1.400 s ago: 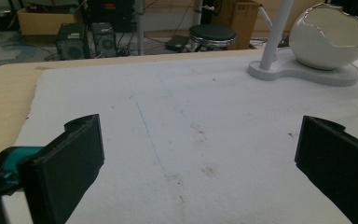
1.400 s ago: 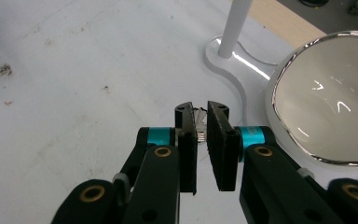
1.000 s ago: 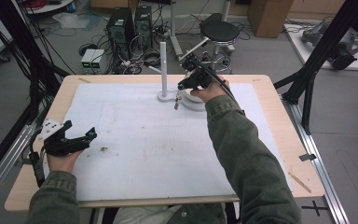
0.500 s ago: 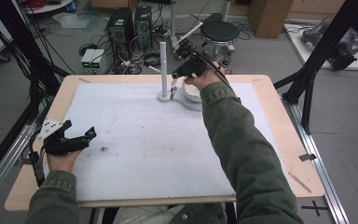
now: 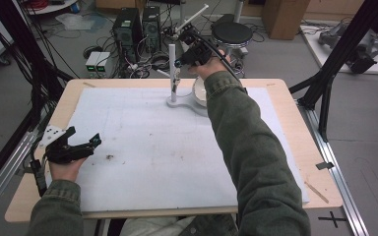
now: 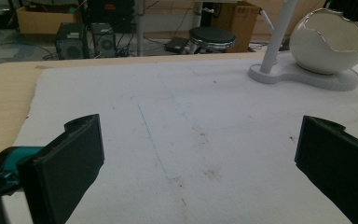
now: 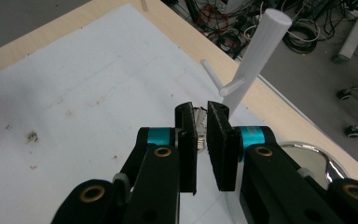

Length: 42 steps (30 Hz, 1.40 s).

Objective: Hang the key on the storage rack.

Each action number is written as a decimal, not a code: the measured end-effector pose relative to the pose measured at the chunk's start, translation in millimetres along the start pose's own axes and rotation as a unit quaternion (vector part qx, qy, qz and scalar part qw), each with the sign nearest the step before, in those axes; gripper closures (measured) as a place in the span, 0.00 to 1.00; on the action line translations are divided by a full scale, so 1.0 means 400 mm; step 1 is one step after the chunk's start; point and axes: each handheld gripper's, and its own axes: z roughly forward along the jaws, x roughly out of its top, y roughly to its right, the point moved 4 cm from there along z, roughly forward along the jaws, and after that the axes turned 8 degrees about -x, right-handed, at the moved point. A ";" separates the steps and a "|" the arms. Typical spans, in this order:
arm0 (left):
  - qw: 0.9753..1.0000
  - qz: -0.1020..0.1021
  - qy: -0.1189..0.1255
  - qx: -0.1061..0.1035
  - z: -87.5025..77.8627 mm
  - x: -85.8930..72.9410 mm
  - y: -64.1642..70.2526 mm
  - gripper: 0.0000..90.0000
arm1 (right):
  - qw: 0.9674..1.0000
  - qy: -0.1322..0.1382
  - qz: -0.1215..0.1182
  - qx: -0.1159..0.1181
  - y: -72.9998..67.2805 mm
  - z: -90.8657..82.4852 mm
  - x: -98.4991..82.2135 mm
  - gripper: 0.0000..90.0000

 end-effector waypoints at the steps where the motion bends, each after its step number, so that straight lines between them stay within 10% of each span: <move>1: 1.000 0.004 -0.004 -0.001 0.000 -0.001 -0.001 0.02 | 1.000 0.000 0.003 0.001 0.001 0.000 0.004 0.92; 42: 1.000 0.001 -0.008 0.000 -0.009 -0.008 -0.006 0.02 | 0.999 -0.008 0.030 -0.033 0.081 0.115 0.061 0.92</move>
